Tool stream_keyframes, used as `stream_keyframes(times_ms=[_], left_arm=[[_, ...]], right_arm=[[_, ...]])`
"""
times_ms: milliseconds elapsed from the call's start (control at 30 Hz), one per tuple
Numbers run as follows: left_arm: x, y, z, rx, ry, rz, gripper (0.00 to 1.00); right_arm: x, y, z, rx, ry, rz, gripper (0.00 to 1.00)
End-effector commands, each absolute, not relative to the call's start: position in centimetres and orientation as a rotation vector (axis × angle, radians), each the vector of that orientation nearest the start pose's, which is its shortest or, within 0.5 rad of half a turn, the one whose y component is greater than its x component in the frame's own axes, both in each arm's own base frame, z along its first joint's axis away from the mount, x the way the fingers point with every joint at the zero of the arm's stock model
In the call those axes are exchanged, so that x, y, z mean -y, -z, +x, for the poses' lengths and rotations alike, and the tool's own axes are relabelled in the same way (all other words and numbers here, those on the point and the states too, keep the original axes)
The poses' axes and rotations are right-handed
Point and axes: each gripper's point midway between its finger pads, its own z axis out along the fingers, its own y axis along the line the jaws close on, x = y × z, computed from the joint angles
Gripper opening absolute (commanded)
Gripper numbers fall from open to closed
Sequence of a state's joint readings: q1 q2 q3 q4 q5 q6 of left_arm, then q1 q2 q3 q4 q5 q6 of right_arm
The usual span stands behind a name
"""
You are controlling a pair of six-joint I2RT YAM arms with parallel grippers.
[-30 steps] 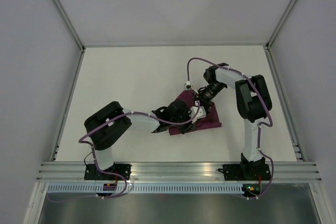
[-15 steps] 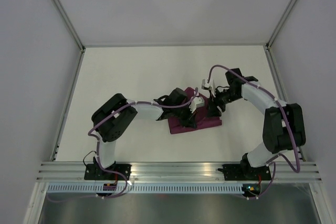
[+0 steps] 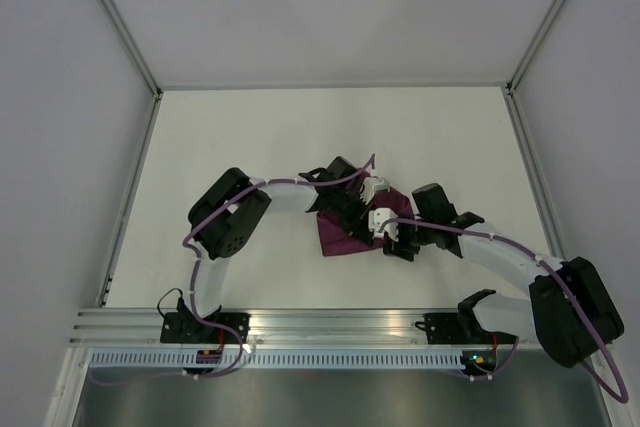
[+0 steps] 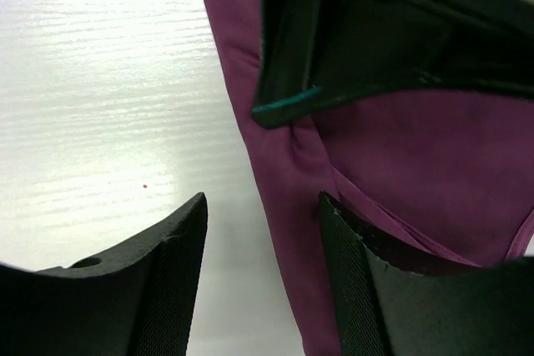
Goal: Fold the napkin, place the utensils inside, and roll it up
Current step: Roll the napkin with the utensil
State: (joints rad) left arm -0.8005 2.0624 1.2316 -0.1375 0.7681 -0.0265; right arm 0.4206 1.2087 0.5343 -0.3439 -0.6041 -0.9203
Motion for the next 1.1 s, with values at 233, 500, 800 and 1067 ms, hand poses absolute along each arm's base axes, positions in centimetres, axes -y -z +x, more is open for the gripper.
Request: stream_keyframes(times_ms=[233,500,800,1067], left_arm=[[36.5,2.4,18.6,-2.671,1.229,1.199,0.02],[36.3,2.6,19.0,-2.703,1.237,1.170,0.02],[36.3,2.2,19.9,-2.722,1.237,1.118,0.13],[37.8,-2.4,22.5,-2.573,1.256,1.050,0.46]], right_arm=[[-19.3,-3.7,22.3,-1.608,-0.388,-1.701,0.61],[-19.3,-1.7,20.9,-1.628,-0.412,-1.766,0.57],[-19.1,-0.3,20.4,-1.694,-0.452,-1.793,0.35],[-19.1,0.0,19.5,-1.752,-0.541,-1.841,0.17]])
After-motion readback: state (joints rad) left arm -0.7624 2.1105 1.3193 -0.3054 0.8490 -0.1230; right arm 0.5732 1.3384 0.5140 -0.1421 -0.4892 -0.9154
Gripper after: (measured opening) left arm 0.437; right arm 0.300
